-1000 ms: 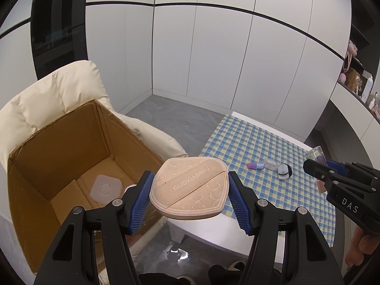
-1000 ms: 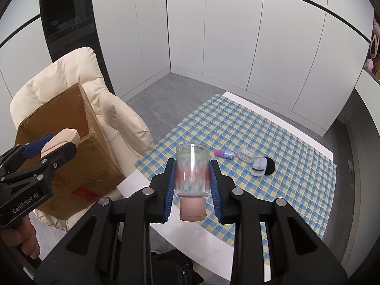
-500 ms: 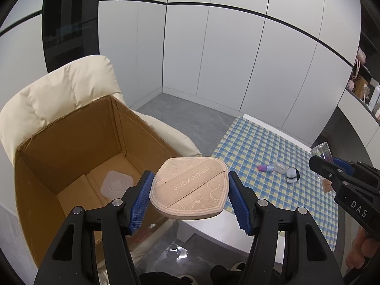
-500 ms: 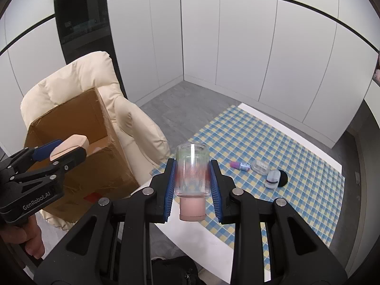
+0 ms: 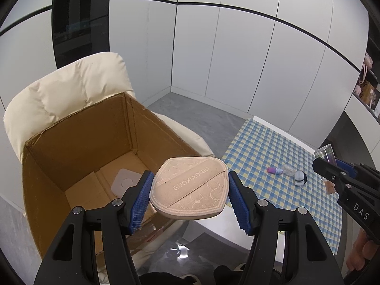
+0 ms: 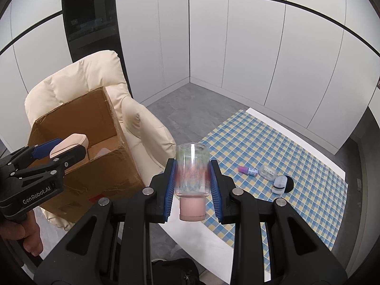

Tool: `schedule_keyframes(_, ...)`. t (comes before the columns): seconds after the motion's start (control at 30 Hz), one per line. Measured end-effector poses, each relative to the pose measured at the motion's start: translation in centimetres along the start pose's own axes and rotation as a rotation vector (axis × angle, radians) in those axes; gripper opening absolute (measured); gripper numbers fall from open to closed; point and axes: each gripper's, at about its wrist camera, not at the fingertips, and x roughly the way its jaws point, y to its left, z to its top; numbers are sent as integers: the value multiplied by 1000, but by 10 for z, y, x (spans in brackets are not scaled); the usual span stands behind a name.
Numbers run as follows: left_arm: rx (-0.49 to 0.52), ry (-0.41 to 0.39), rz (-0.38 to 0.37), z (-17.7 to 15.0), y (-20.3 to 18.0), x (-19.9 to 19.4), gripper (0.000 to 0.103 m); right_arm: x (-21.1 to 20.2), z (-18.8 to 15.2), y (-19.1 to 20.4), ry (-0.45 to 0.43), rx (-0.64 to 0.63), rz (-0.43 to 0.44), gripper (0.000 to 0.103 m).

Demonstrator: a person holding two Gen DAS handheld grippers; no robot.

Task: Organize objects
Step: 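Carry the peach sponge with the left tool while the right tool carries the bottle toward the box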

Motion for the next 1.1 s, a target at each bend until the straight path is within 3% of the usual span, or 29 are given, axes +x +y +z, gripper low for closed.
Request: schedule_keyframes(1.1, -52, 23, 83, -12, 40, -13, 66, 19, 15, 54, 14, -58, 84, 29)
